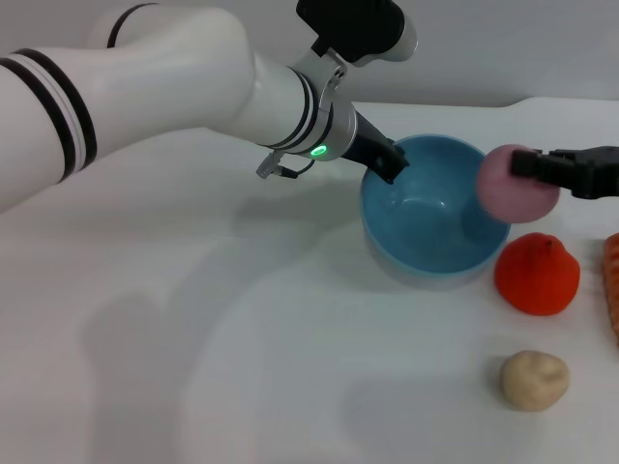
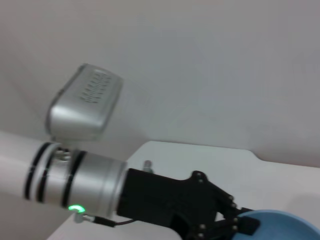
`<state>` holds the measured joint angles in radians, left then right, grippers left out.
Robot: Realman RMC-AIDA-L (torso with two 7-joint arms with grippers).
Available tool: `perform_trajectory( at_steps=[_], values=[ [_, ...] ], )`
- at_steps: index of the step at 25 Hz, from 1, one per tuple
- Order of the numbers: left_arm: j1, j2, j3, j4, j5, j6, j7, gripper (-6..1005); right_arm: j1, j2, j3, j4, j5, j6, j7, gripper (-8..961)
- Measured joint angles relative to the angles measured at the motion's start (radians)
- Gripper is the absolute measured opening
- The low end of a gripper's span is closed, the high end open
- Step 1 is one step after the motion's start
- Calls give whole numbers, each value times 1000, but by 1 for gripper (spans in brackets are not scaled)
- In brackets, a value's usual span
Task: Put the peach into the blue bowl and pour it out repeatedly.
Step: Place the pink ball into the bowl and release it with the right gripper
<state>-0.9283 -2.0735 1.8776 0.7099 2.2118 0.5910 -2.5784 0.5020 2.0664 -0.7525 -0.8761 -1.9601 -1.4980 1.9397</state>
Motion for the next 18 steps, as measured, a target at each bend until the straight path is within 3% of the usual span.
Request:
perform_trajectory(
  at_steps=[10,13,18],
  values=[
    [13,1,0,3,0,-2,1,-1,31,0,-14,119,4,105,-89,97],
    [13,1,0,3,1,-2,2,-1,30,0,-8,120,6,125,-91,290],
    [20,1,0,4,4,-18,7,-1,-8,2,16,120,52,167,-119,417]
  ],
)
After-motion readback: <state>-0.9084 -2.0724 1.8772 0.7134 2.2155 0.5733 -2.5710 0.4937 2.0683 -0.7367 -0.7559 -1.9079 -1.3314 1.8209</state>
